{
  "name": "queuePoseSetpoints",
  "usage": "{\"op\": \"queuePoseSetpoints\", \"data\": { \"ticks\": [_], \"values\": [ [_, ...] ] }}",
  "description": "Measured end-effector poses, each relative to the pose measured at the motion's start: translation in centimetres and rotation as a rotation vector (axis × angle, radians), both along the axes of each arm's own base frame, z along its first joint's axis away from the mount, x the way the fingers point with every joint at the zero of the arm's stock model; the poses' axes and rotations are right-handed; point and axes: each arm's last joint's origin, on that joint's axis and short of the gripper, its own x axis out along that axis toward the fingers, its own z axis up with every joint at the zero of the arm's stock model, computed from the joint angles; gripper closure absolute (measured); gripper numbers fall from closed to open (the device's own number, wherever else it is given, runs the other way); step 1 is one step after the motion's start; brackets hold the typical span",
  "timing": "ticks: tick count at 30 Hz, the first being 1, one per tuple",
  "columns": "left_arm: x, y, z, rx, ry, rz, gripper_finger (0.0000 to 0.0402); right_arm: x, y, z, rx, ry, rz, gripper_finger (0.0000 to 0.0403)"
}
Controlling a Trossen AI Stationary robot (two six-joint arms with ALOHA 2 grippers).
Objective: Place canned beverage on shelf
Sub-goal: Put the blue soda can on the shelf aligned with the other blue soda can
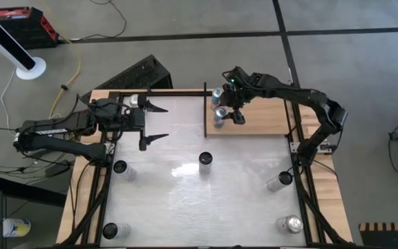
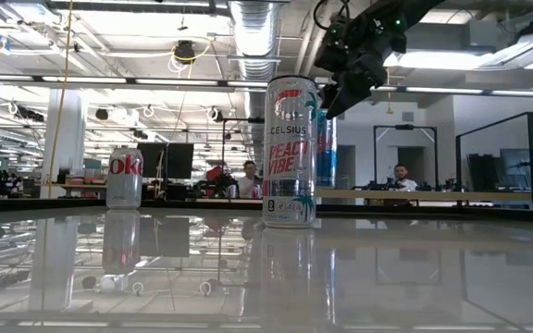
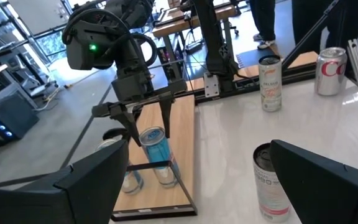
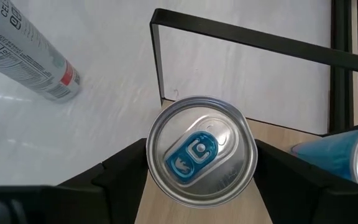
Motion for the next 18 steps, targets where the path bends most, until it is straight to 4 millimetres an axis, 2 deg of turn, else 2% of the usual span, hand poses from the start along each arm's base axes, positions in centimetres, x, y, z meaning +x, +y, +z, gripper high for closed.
{"op": "queuePoseSetpoints", "data": {
  "ticks": [18],
  "values": [
    [0.0, -0.01, -0.08, -0.007, 0.006, -0.001, 0.0027, 0.19, -0.09, 0.13, -0.012, -0.022, -0.003, 0.0106]
  ]
}}
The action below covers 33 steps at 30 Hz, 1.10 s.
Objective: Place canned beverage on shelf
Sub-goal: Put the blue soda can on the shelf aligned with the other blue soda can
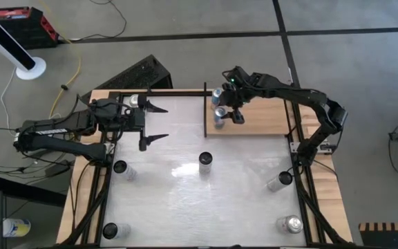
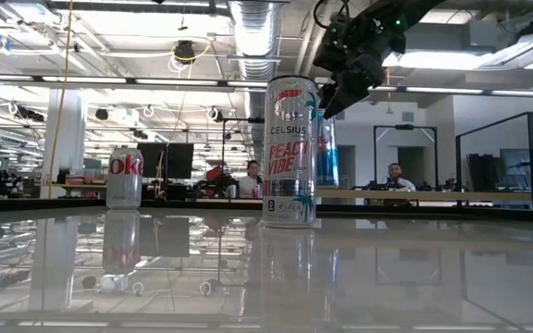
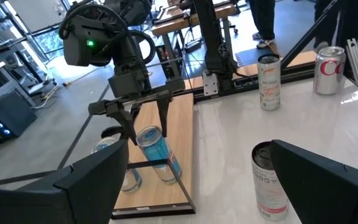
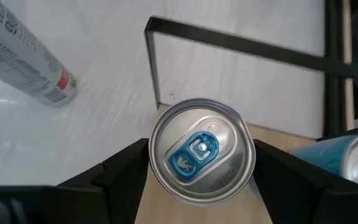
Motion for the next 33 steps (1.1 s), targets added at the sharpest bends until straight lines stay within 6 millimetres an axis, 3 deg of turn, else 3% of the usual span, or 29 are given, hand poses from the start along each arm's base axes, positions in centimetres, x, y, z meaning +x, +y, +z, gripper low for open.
{"op": "queuePoseSetpoints", "data": {
  "ticks": [33],
  "values": [
    [-0.02, -0.02, -0.13, -0.029, 0.009, 0.0, 0.0027, 0.04, 0.17, -0.06, 0.012, 0.012, -0.015, 0.0106]
  ]
}}
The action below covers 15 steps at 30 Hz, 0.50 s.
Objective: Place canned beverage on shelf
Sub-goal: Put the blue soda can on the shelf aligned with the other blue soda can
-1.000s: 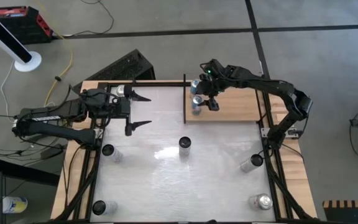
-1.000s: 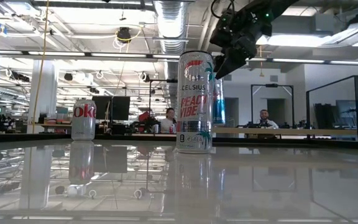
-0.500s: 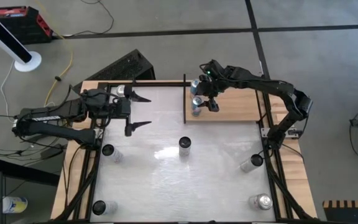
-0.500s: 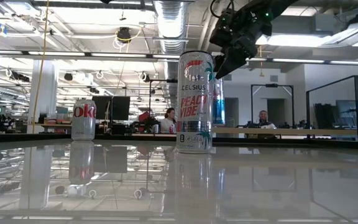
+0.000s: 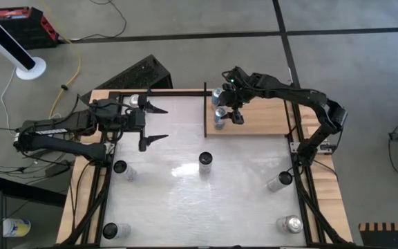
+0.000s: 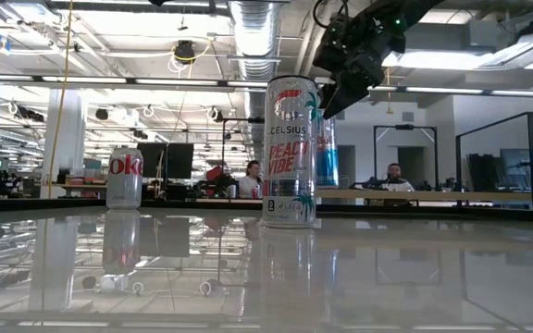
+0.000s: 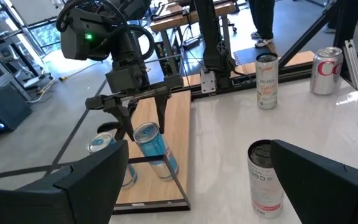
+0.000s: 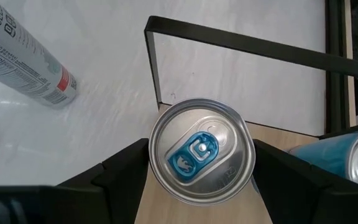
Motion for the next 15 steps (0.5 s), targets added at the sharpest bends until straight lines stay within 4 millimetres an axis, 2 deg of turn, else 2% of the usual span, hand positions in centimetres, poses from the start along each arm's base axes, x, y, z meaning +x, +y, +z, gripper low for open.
{"op": "queuePoseSetpoints", "data": {
  "ticks": [15],
  "values": [
    [0.0, 0.0, 0.0, -0.004, -0.001, 0.001, 0.0027, 0.12, -0.19, 0.08, -0.041, 0.002, -0.03, 0.0106]
  ]
}}
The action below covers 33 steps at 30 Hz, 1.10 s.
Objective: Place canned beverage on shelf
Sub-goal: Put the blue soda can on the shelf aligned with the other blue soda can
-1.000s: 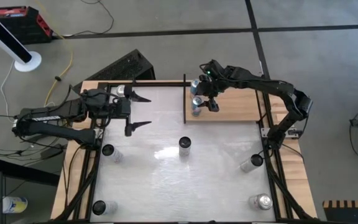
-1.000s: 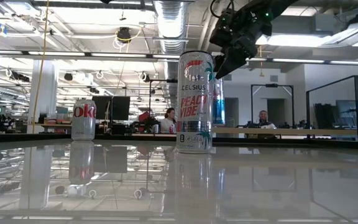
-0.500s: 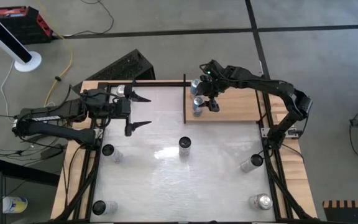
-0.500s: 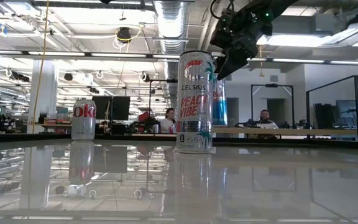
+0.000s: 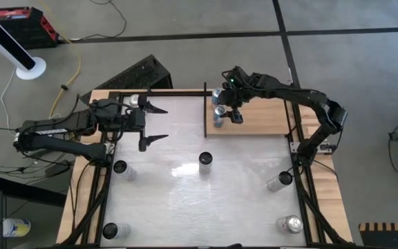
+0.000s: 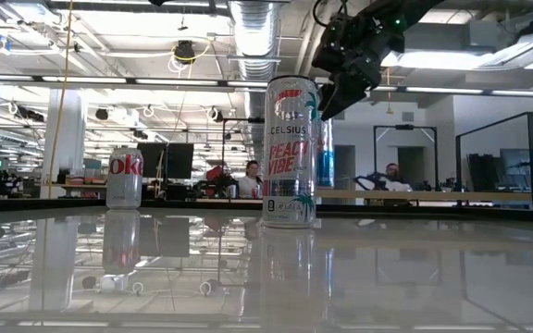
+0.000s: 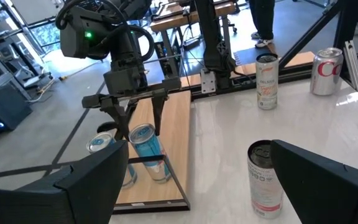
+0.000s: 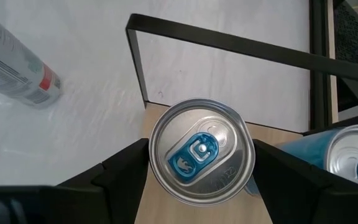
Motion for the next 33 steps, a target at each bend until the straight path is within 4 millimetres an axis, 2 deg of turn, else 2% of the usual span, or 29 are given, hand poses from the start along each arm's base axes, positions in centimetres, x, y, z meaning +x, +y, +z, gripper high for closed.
{"op": "queuePoseSetpoints", "data": {
  "ticks": [14, 33],
  "values": [
    [-0.19, -0.02, 0.72, 0.009, -0.016, -0.001, 0.0027, -0.03, 0.02, -0.03, 0.003, 0.005, -0.003, 0.0106],
    [-0.18, 0.0, 0.6, 0.019, -0.002, -0.002, 0.0027, 0.0, -0.03, 0.01, -0.001, -0.001, -0.002, 0.0106]
  ]
}}
